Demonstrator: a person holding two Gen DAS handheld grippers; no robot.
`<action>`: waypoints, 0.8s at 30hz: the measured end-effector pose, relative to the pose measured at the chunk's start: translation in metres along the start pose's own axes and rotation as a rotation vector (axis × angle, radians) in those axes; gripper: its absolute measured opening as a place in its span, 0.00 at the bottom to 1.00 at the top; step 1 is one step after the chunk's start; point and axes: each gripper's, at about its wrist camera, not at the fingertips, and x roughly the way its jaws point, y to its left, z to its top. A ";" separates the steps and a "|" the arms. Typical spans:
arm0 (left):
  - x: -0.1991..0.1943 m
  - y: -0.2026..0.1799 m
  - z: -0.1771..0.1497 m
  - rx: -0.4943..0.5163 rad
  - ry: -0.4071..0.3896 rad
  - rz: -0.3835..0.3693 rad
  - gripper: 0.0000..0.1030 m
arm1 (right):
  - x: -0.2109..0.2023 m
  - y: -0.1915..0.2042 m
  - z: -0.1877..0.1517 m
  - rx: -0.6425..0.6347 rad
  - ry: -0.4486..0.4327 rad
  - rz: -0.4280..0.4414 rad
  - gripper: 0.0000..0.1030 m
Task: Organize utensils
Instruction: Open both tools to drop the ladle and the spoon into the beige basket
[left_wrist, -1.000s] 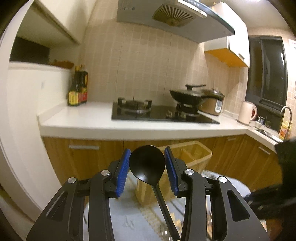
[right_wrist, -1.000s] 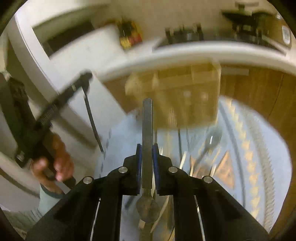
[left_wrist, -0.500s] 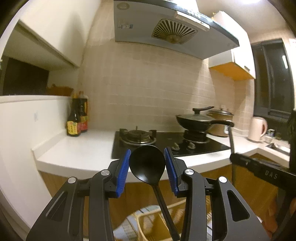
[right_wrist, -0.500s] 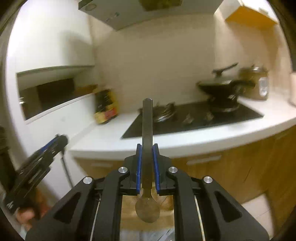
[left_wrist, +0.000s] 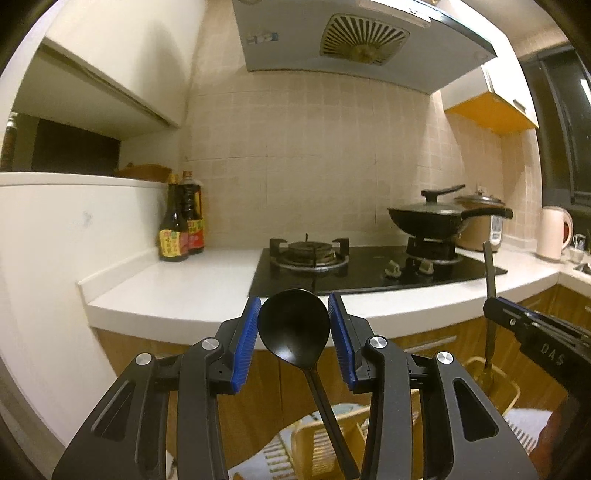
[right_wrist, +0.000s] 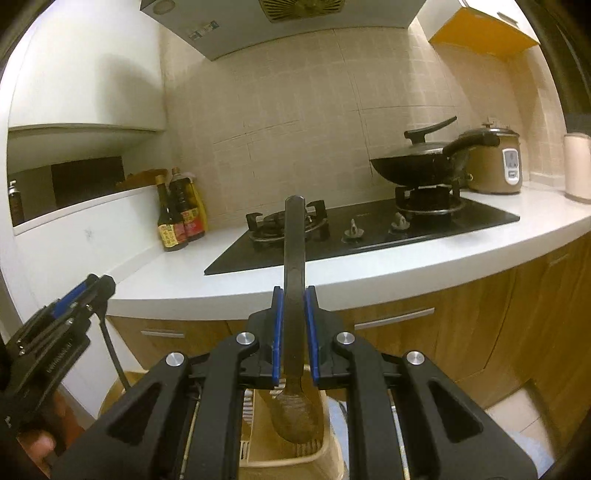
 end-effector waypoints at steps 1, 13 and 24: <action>-0.001 0.000 -0.002 0.000 0.002 -0.001 0.36 | -0.003 0.000 -0.002 -0.005 -0.002 -0.001 0.10; -0.035 0.024 -0.012 -0.094 0.099 -0.097 0.51 | -0.061 -0.002 -0.004 -0.044 0.043 0.014 0.20; -0.085 0.029 -0.029 -0.046 0.304 -0.204 0.57 | -0.097 -0.025 -0.017 0.027 0.273 0.034 0.30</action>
